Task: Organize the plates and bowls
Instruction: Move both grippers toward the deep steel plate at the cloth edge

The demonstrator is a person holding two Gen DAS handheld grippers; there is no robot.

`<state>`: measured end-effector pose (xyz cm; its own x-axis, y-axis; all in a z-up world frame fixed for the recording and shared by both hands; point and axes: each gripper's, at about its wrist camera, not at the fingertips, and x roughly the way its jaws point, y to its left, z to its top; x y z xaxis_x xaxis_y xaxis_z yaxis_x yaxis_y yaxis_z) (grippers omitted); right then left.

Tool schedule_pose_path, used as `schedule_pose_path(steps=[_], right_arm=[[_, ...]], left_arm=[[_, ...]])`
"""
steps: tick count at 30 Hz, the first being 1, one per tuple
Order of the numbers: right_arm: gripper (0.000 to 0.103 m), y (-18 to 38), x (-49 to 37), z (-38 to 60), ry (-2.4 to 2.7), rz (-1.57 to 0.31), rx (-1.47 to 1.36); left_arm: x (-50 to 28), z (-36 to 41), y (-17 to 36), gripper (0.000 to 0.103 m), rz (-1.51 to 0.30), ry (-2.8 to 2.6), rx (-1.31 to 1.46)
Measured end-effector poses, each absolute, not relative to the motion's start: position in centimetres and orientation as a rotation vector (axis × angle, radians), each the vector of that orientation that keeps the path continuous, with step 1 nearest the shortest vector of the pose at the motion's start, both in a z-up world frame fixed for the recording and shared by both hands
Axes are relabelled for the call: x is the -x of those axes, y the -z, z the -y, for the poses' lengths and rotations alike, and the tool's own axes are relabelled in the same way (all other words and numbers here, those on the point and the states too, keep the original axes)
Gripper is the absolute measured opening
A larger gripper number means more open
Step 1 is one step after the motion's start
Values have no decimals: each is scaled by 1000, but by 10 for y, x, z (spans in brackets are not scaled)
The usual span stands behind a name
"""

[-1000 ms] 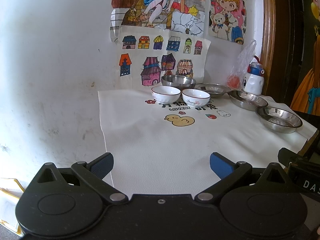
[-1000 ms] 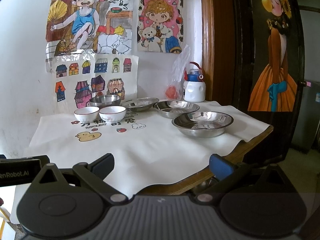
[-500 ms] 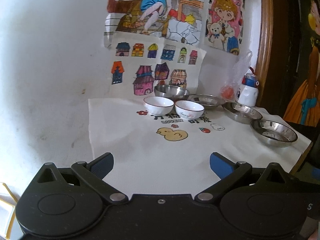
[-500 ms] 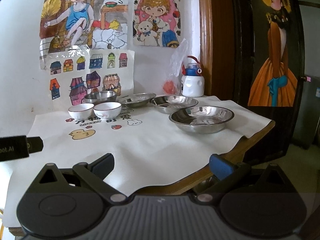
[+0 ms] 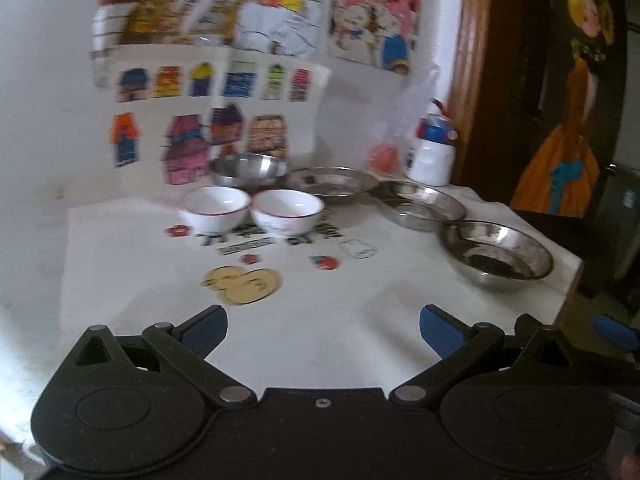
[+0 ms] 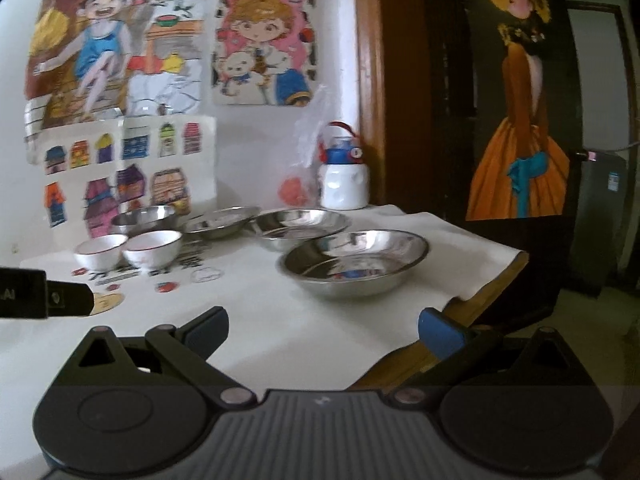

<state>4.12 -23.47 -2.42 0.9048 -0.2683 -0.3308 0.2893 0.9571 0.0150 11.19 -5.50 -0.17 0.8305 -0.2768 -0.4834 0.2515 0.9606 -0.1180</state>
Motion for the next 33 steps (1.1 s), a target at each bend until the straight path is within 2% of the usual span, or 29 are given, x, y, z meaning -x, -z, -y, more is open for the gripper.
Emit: schedule_pose_path(steps=[29, 33], right_arm=[[102, 32, -113, 354, 455, -304, -156], [94, 35, -127, 357, 438, -308, -154]], left_arm=[[-255, 179, 19, 102, -690, 503, 89], [-269, 186, 25, 102, -739, 522, 123]])
